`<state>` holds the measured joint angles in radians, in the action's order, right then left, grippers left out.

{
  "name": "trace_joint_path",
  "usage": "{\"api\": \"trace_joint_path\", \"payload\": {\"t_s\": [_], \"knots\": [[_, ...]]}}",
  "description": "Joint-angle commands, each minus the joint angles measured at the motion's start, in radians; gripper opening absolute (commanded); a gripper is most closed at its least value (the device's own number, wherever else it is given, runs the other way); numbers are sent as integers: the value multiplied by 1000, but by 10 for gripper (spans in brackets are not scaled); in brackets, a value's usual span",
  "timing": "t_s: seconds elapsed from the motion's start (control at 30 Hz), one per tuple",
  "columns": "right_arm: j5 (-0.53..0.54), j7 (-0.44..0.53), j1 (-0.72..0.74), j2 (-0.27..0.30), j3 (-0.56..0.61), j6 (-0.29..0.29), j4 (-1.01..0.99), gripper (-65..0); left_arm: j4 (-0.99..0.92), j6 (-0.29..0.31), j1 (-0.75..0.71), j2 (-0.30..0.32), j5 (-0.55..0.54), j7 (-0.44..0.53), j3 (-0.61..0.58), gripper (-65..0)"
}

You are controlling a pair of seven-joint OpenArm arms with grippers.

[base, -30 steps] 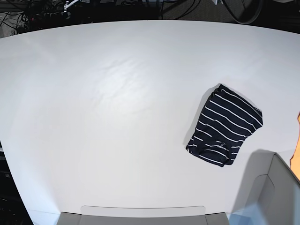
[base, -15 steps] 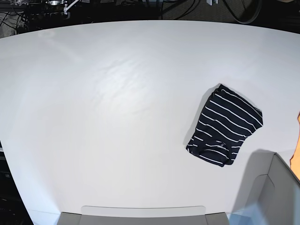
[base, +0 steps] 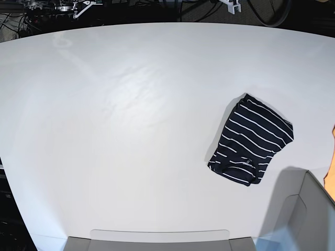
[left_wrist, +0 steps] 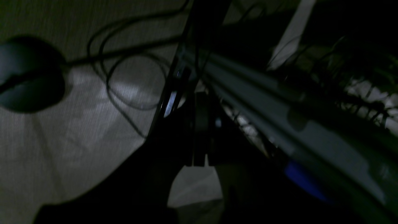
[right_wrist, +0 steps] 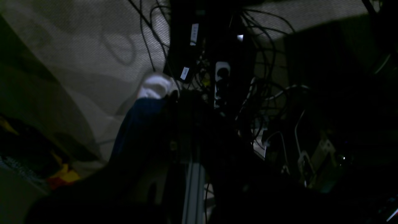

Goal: Fold the T-shirt properly

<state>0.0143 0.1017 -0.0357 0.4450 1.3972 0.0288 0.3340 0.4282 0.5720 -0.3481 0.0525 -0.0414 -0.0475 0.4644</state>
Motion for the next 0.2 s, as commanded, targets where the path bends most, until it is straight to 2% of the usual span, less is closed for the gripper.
{"api": "trace_joint_path", "payload": {"t_s": [0.0,0.17], "knots": [[-1,5,-3,10,1,6,1,-650,2,7,-7,0,-1,7,0,-650],[-1,5,-8,-19,1,6,-5,-650,2,7,16,-21,-1,16,1,-650]]}}
